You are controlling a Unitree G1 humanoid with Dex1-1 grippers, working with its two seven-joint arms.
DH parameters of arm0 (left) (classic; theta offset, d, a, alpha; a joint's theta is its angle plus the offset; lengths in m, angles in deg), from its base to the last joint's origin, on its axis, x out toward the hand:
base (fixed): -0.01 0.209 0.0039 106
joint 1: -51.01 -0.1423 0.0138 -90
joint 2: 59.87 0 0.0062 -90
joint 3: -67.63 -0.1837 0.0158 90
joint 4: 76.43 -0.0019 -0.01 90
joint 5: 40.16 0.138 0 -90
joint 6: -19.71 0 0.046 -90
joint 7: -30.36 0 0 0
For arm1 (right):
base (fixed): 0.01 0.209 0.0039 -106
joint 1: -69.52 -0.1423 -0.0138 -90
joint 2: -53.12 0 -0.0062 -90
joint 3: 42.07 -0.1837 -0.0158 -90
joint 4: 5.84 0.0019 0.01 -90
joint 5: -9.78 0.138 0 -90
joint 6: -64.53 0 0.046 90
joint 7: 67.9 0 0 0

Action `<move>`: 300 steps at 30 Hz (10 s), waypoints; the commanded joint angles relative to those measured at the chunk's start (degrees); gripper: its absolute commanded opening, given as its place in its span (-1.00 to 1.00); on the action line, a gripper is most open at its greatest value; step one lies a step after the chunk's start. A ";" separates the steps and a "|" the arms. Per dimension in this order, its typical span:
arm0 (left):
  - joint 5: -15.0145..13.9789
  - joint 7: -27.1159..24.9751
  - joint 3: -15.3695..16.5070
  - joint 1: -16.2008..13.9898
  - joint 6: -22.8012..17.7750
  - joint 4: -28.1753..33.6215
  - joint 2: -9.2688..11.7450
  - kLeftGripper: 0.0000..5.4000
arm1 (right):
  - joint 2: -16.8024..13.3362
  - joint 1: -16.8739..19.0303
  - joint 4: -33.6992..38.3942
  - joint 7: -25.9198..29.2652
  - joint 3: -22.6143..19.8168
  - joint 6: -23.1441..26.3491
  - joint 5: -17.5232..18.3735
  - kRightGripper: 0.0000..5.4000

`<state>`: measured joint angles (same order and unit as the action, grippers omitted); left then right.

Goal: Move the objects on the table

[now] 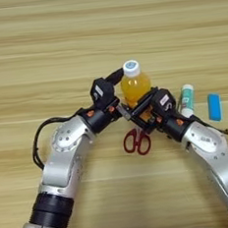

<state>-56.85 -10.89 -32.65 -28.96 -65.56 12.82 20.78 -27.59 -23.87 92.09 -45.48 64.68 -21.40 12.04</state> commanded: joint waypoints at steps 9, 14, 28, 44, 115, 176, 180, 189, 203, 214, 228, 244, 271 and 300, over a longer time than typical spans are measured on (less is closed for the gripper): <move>-1.94 -0.56 0.62 0.80 0.02 0.38 -0.23 1.00 | 1.27 -3.51 -2.88 -7.46 -7.32 -3.26 -0.75 0.28; -1.95 -0.43 0.67 0.83 0.10 0.25 -0.35 1.00 | 0.97 -4.66 -3.72 -10.93 -12.04 -3.96 -0.59 0.28; -1.56 3.23 2.99 2.43 -0.23 -2.12 -1.50 1.00 | -5.88 -6.25 -13.09 -21.10 -30.14 -2.84 -0.31 0.28; -1.60 4.11 3.14 2.67 -0.32 -2.35 -1.80 1.00 | -7.66 -8.30 -21.77 -22.41 -30.79 -4.18 -1.19 0.28; -1.40 4.13 4.42 3.66 0.51 -4.24 -1.83 1.00 | -7.87 -7.71 -25.08 -23.24 -28.37 1.42 -0.69 0.99; 10.02 21.15 10.33 12.10 5.14 -24.95 -1.14 1.00 | -6.35 12.12 10.13 -9.24 -12.12 10.63 -2.85 0.99; 9.20 25.16 13.49 13.89 5.07 -27.57 -0.98 1.00 | -6.26 11.33 7.61 -8.88 -11.77 9.98 -3.00 0.99; 9.43 25.17 13.90 14.14 5.50 -28.09 -1.26 1.00 | -5.98 10.05 3.75 -9.40 -12.31 9.06 -2.90 0.99; 9.33 24.74 14.07 14.10 5.46 -28.09 -1.21 1.00 | -5.45 9.35 1.52 -9.97 -12.87 9.27 -2.87 0.99; 9.32 24.64 14.09 14.09 5.42 -28.17 -1.21 1.00 | -5.37 8.53 -0.93 -10.31 -13.22 9.14 -3.07 0.99; 9.29 24.52 14.04 14.05 5.27 -28.17 -1.26 1.00 | -5.65 8.28 -1.93 -11.27 -14.00 9.19 -2.98 0.99; 9.30 24.55 14.05 14.06 5.31 -28.28 -1.28 1.00 | -6.51 9.95 -0.53 -10.74 -15.00 10.23 -3.23 0.99; 9.46 24.96 13.90 14.24 5.32 -28.51 -1.72 1.00 | -9.38 13.49 6.15 -7.44 -15.51 15.70 -1.41 0.99; 9.59 25.13 13.58 13.96 5.24 -28.15 -2.14 1.00 | -9.58 10.88 1.37 -6.93 -13.14 14.90 -1.85 0.99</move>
<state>-47.38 14.09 -18.85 -15.68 -60.45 -15.31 18.87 -37.39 -12.76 95.29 -52.50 50.98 -7.23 10.82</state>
